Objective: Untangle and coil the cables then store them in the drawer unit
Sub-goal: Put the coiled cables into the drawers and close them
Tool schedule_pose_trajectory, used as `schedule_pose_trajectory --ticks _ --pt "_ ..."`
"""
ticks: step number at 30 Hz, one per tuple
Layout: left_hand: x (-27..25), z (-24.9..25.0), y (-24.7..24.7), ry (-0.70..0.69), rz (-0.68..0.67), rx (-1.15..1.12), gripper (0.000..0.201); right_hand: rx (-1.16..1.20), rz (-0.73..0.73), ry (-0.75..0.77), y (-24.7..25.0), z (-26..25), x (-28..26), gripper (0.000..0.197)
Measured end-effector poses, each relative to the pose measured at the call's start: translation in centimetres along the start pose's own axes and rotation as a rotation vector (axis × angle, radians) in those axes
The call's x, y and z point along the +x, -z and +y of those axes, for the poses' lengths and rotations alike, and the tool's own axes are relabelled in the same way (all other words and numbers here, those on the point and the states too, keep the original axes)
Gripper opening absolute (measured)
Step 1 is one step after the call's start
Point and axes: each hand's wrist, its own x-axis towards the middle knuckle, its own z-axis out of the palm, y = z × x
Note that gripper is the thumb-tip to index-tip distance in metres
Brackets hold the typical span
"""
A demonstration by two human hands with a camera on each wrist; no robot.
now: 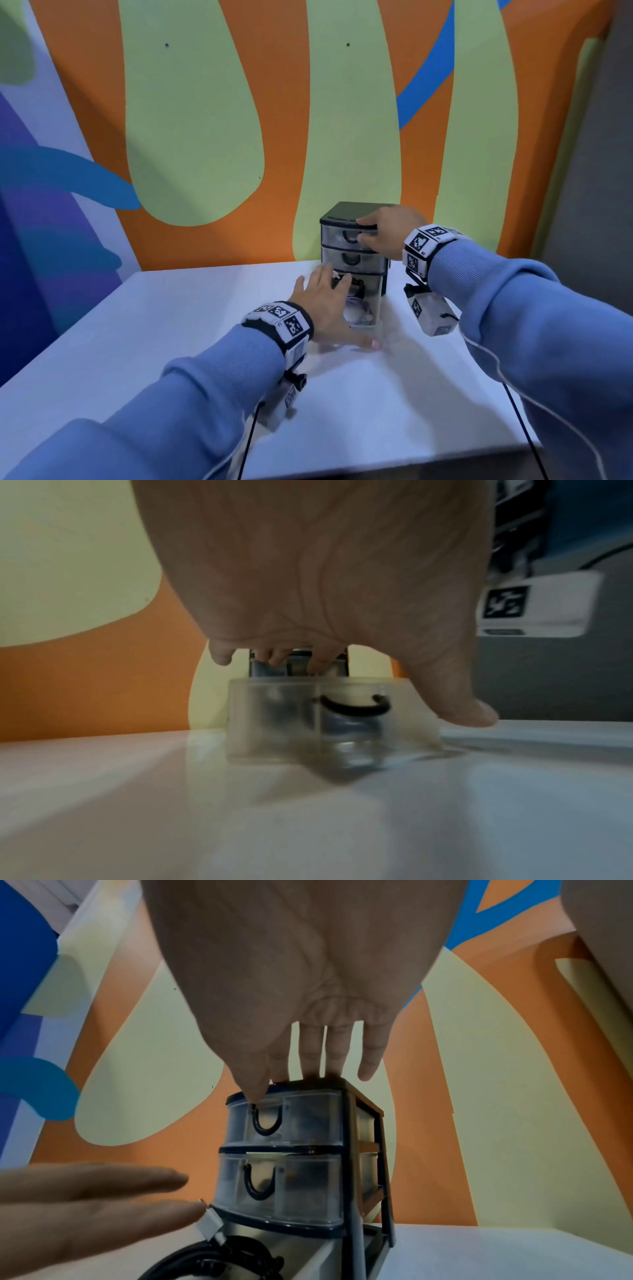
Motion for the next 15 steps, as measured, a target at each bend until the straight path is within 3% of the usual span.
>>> schedule_pose_trajectory --ticks 4,10,12,15 --pt "1.3 -1.1 -0.4 -0.012 -0.088 -0.005 0.141 0.019 0.036 0.018 -0.2 0.4 0.4 0.043" --pt "2.6 -1.3 -0.2 -0.07 -0.082 0.059 0.122 0.011 0.086 0.029 -0.2 1.0 0.8 0.043" --pt "3.1 -1.0 -0.2 -0.084 -0.048 0.015 0.11 0.008 0.095 0.036 -0.3 1.1 0.8 0.043" --pt "3.5 -0.7 0.3 -0.078 0.093 0.02 0.073 0.026 0.098 0.027 -0.4 1.2 0.9 0.046"
